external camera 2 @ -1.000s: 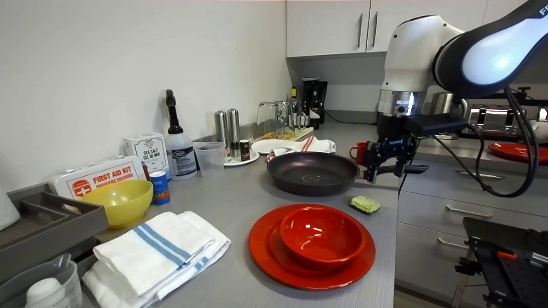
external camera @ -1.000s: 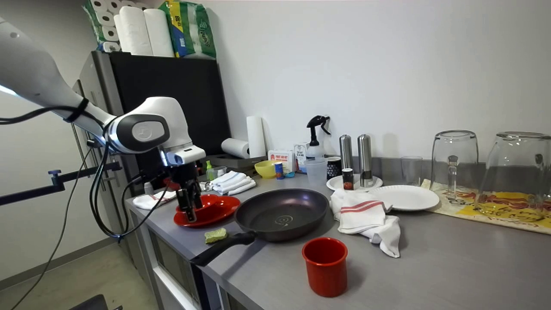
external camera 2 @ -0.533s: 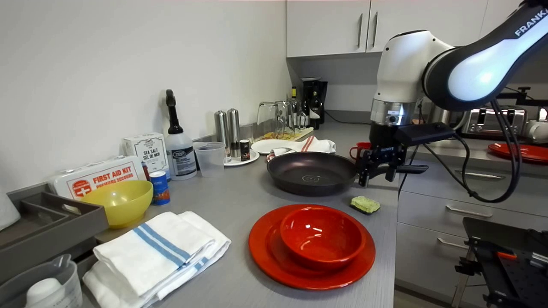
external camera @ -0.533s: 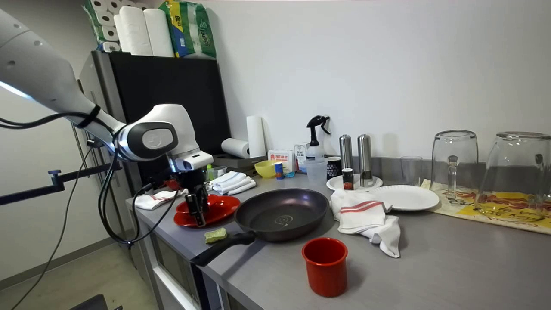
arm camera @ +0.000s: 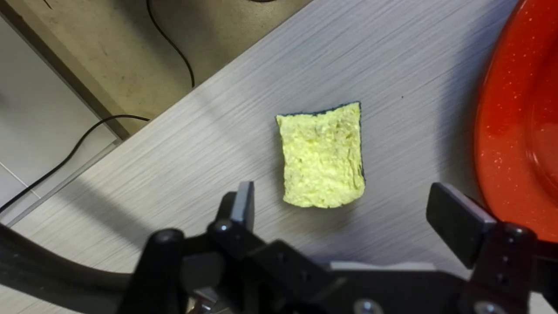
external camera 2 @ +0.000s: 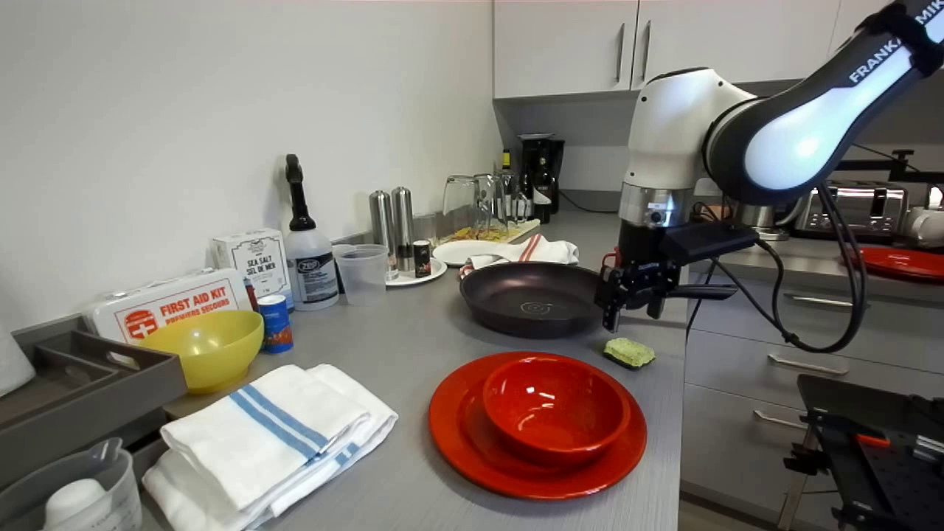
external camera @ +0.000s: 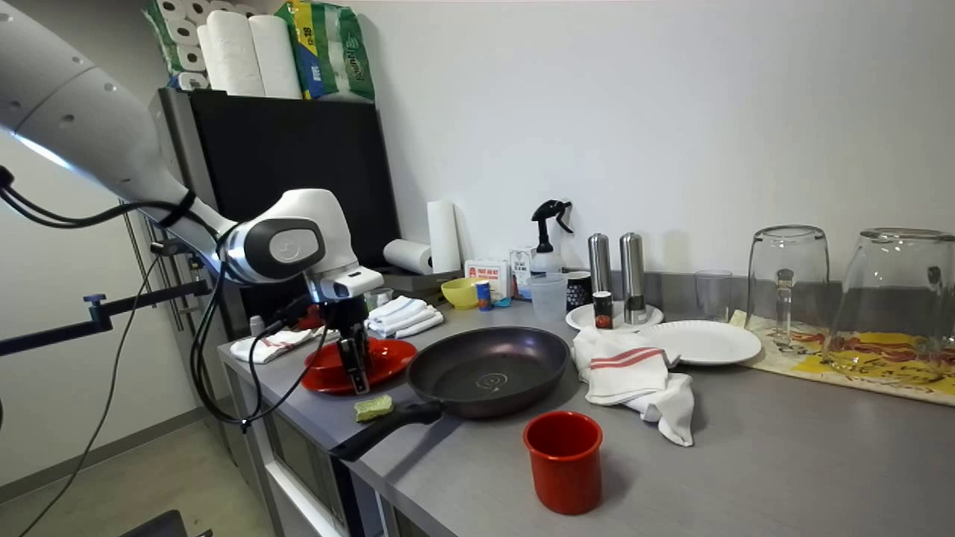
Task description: Use the sponge to wipe the red bowl
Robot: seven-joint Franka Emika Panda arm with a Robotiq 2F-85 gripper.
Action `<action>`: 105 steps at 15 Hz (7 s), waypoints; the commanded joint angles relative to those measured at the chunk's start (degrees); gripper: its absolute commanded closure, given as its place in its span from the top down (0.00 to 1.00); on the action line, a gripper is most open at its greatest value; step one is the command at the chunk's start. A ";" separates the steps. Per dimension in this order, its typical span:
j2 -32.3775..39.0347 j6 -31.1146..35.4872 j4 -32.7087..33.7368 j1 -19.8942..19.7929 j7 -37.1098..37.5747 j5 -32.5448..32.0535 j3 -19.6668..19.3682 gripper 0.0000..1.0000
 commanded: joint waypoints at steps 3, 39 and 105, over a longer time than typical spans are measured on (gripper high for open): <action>3.06 0.73 1.38 1.98 -0.64 -1.22 -2.16 1.00; 6.40 7.26 -0.77 4.47 -4.11 -5.53 -5.93 1.00; 17.29 -6.74 25.89 17.95 -2.34 -8.57 0.61 0.23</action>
